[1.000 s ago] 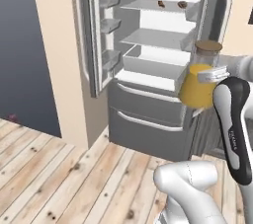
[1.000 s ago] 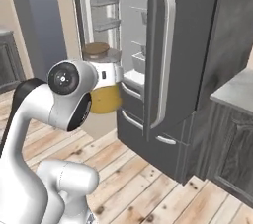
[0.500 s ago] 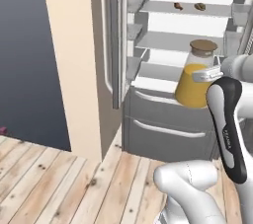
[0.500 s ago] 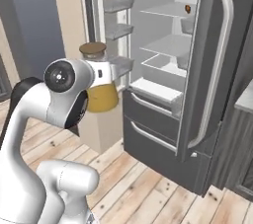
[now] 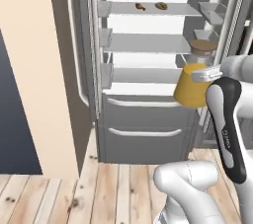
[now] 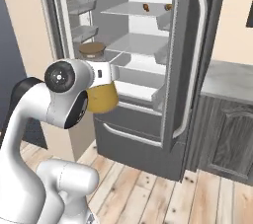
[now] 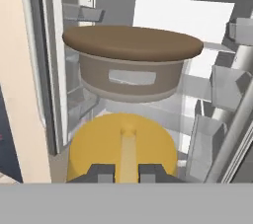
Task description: Move the chicken drumstick and burrito from the second highest shelf to the top shelf to make space. Then, place the pitcher from the counter on the cleared second highest shelf.
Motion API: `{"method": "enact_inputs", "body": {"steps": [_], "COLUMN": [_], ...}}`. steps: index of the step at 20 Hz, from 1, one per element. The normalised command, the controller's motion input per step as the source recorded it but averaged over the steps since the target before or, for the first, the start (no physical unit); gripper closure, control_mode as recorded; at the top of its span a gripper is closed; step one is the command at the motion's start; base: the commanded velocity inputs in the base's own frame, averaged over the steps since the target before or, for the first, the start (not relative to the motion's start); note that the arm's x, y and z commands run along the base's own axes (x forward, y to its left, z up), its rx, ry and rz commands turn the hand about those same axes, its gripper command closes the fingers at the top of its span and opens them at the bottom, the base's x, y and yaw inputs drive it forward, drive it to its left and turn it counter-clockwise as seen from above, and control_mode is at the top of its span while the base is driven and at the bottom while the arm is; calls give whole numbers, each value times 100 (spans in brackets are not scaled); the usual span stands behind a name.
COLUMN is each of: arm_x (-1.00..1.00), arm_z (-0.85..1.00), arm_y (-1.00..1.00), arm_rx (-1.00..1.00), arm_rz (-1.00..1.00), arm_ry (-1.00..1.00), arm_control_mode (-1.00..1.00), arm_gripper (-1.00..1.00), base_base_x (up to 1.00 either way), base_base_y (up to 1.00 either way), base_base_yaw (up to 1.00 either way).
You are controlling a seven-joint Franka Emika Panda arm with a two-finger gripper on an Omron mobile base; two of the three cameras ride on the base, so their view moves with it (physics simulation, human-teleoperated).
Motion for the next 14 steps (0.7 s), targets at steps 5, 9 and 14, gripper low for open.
{"method": "enact_inputs", "body": {"steps": [5,9,14], "arm_x": [0,0,0], "arm_z": [0,0,0], "arm_y": [0,0,0], "arm_rx": [0,0,0], "arm_rz": [0,0,0], "arm_ry": [0,0,0], "arm_control_mode": [100,100,100], "arm_gripper": [100,100,100], "base_base_x": [60,64,66], "base_base_y": [58,65,59], "base_base_yaw": [-44,-42,-39]}}
